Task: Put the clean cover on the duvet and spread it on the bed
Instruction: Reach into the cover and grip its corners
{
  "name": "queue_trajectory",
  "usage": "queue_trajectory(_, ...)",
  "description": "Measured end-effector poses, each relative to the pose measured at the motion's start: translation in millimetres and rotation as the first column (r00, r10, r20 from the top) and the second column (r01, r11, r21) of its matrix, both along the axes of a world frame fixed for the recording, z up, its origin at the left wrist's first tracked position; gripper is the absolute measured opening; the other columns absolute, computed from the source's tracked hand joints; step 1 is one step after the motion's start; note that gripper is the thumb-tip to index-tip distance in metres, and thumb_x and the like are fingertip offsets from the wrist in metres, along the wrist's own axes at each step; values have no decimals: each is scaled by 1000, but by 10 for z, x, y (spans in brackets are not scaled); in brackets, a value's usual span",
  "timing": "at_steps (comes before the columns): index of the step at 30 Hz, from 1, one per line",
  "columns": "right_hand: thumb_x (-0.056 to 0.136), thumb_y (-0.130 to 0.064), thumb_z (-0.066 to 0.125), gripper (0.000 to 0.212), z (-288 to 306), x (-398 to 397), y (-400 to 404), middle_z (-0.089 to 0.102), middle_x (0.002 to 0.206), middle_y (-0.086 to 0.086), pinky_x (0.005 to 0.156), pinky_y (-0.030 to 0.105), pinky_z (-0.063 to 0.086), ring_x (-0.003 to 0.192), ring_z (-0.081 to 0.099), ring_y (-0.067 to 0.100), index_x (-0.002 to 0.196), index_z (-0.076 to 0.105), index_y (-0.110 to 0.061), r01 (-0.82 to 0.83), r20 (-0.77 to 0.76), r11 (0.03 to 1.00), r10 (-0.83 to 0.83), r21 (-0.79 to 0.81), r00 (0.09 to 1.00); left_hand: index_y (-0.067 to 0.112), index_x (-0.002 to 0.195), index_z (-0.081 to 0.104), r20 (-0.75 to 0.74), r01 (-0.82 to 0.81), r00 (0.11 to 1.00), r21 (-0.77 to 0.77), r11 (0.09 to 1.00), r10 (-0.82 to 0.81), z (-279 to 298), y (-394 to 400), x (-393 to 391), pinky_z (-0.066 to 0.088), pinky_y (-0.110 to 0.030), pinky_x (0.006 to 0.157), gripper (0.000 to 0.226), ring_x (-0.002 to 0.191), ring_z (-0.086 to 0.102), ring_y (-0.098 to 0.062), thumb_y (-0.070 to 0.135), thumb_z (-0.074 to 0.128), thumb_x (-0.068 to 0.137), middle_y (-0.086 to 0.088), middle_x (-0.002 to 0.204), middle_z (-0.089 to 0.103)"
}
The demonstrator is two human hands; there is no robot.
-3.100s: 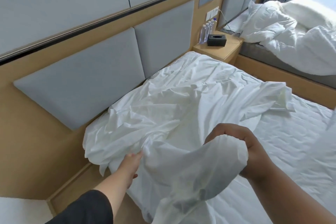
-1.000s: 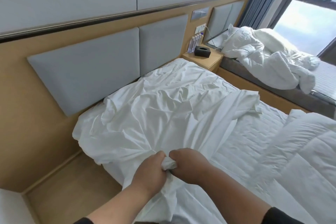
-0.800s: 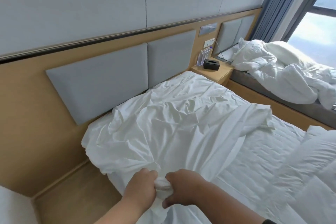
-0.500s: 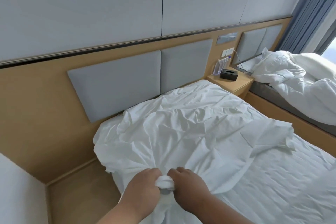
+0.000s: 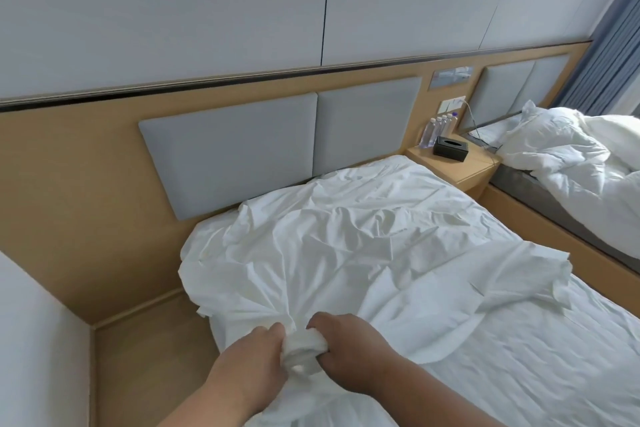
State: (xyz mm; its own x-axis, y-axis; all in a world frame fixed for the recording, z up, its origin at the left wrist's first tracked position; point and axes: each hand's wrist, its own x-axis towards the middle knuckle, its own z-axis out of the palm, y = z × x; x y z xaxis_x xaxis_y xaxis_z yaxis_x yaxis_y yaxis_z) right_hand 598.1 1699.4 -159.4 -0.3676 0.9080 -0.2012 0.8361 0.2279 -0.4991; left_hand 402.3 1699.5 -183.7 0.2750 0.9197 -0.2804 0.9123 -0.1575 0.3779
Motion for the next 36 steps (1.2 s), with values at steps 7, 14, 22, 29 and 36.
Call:
queue_trajectory(7, 69, -58, 71, 78, -137, -99, -116, 62, 105, -8, 73, 29, 45, 90, 58, 12, 134, 31, -43, 11, 24, 935, -3, -356, 1000, 30, 83, 55, 241, -195, 949, -65, 979, 205, -71, 17, -85, 42, -22, 63, 19, 76, 56, -6, 43, 42, 89, 8, 84, 62)
queue_trajectory(14, 87, -27, 39, 9, -337, -104, -52, 52, 82, -8, 58, 27, 36, 77, 50, 22, 89, 48, -27, 159, 145, 985, -149, -65, 978, 26, 89, 65, 336, -214, 924, 56, 975, 183, 50, -34, -59, 45, -20, 71, 22, 83, 55, -4, 9, 50, 86, 14, 90, 58)
queue_trajectory(22, 82, -9, 42, 17, -114, -41, 127, 39, 73, -12, 53, 24, 28, 76, 43, 23, 87, 35, -24, 59, 64, 998, -60, 3, 996, 21, 88, 70, 301, -162, 950, 243, 956, 84, 280, -44, -65, 43, -22, 71, 27, 82, 50, -10, 9, 49, 77, 9, 86, 53)
queue_trajectory(29, 93, -42, 49, 8, 71, 38, 143, 61, 97, -9, 68, 29, 37, 91, 57, 20, 93, 47, -34, -100, -24, 983, 97, -152, 995, 15, 96, 77, 598, -189, 599, -540, 820, 532, 531, -27, 31, 55, -38, 89, 32, 101, 69, -34, -1, 52, 85, -12, 101, 76)
queue_trajectory(36, 79, -24, 51, 16, 137, 222, 162, 50, 73, -10, 56, 26, 34, 68, 47, 11, 82, 38, -32, 136, -4, 985, -136, 110, 991, 28, 110, 70, 198, -53, 961, -553, 832, 193, 469, -21, 177, 52, -31, 93, 46, 100, 68, -12, 56, 72, 74, 8, 103, 74)
